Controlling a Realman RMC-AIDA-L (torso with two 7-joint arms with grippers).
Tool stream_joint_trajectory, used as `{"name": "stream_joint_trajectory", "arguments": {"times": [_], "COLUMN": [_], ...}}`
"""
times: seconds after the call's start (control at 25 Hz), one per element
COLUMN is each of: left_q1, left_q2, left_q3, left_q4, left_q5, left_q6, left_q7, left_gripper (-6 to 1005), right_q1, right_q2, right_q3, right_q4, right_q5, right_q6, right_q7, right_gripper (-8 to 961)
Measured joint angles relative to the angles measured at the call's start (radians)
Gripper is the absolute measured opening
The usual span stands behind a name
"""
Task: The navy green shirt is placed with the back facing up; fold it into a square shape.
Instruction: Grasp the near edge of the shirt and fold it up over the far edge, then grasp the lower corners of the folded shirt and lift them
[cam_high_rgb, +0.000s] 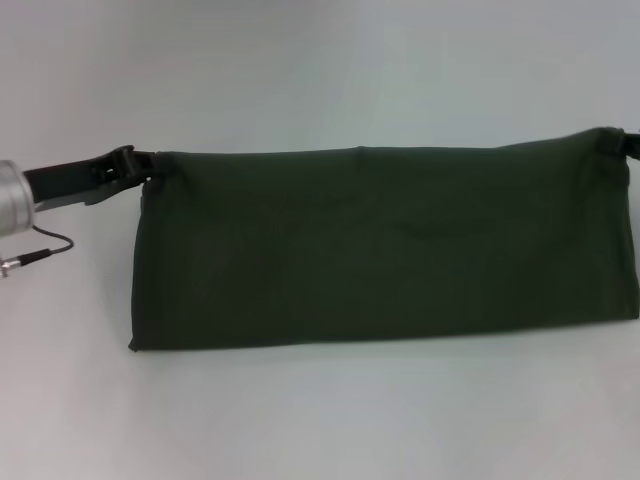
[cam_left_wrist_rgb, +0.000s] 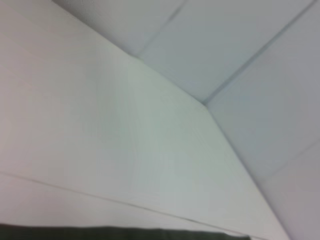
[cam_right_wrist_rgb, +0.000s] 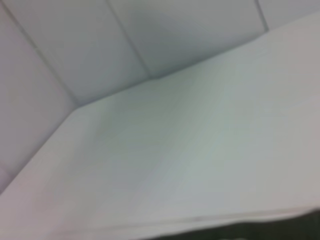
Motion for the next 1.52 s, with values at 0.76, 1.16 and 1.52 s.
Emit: {"name": "stream_joint_trajectory", "arguments": {"times": [0.76,1.16,1.52], "left_q1": [-0.023,-0.03,-0.029], "left_q2": [-0.085,-0.121,-0.138], "left_q3": [0.0,0.002,0.002], "left_q4": [-0.09,-0.093,-0.094], "left_q5": [-0.104,-0.147,-0.168], "left_q6": [-0.32,-0.411,-0.485], "left_q7": [0.201,0.241,0.241], "left_gripper": [107,119,225], "right_q1": [0.124,0.156,0.164], "right_q2": [0.093,0.113,0.12], "right_q3": [-0.201,-0.243,-0.279], "right_q4": [0.131,0.166,0.179], "right_q5": [0.029,0.029,0.028], "right_q6": [0.55,0.69,0.742], "right_q7": [-0.086,-0.127,-0.13], "right_gripper": [78,82,245]}}
